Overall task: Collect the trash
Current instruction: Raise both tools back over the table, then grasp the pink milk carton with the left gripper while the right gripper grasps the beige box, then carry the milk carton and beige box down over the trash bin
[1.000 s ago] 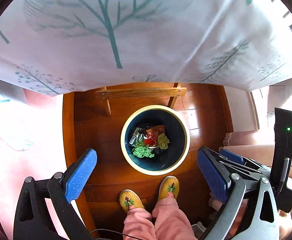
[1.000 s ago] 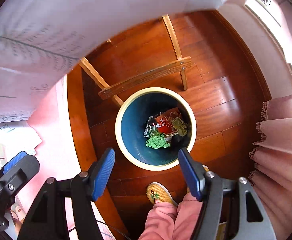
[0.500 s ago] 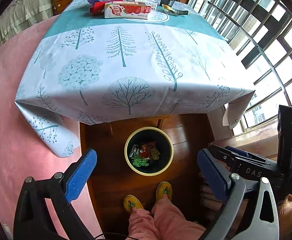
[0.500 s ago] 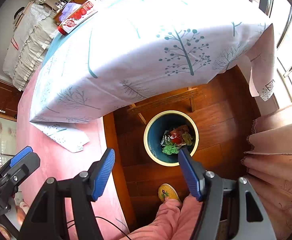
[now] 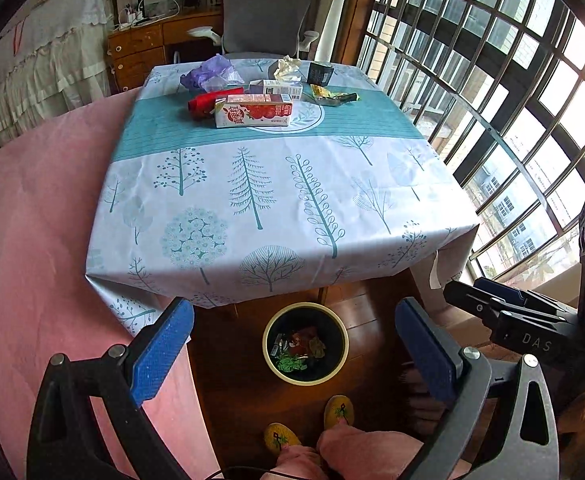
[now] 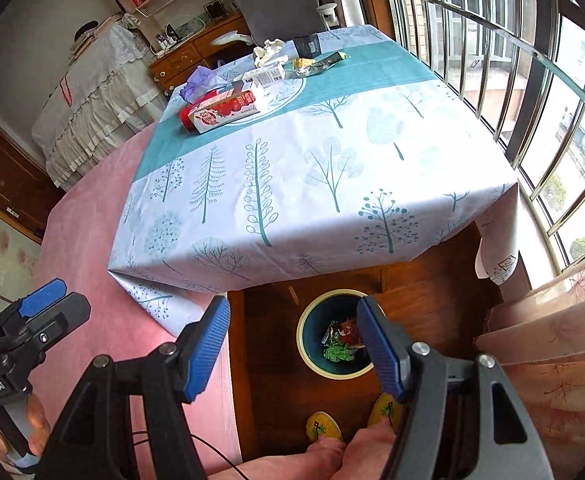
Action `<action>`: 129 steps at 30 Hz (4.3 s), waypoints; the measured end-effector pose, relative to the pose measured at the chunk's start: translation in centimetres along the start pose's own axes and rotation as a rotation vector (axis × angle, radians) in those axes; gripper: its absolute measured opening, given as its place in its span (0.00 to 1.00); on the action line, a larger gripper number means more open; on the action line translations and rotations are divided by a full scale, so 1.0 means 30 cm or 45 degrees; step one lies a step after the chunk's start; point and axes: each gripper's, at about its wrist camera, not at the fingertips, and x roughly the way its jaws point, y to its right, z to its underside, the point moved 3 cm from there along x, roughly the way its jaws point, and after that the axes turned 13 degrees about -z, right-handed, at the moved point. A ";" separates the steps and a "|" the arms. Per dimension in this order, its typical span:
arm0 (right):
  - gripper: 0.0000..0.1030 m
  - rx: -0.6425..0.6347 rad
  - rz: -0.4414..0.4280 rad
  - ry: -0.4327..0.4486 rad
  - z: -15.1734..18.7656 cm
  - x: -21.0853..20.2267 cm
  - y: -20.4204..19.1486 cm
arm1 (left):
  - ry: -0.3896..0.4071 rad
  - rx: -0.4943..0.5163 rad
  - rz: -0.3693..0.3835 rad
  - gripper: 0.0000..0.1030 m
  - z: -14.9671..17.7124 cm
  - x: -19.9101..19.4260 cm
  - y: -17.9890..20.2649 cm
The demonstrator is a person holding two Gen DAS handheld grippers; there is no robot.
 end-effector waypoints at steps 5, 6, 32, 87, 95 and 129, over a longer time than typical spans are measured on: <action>0.65 -0.083 0.008 0.074 -0.087 -0.041 -0.043 | 0.045 -0.026 -0.028 0.97 -0.085 -0.025 -0.013; 0.65 -0.099 0.006 0.082 -0.104 -0.043 -0.050 | 0.052 -0.031 -0.040 0.97 -0.102 -0.025 -0.014; 0.64 -0.644 -0.209 -0.177 -1.076 0.521 0.124 | -0.313 -0.839 -0.302 0.97 -0.870 0.757 -0.006; 0.78 -0.493 -0.158 -0.169 -1.015 1.101 -0.096 | -0.465 -1.019 -0.486 0.35 -0.717 0.912 -0.228; 0.61 -0.677 -0.037 -0.088 -0.995 1.108 -0.117 | -0.457 -1.019 -0.454 0.35 -0.653 0.900 -0.239; 0.61 -0.270 -0.086 0.010 -0.133 0.255 -0.085 | -0.281 -0.171 -0.047 0.35 -0.055 0.318 -0.040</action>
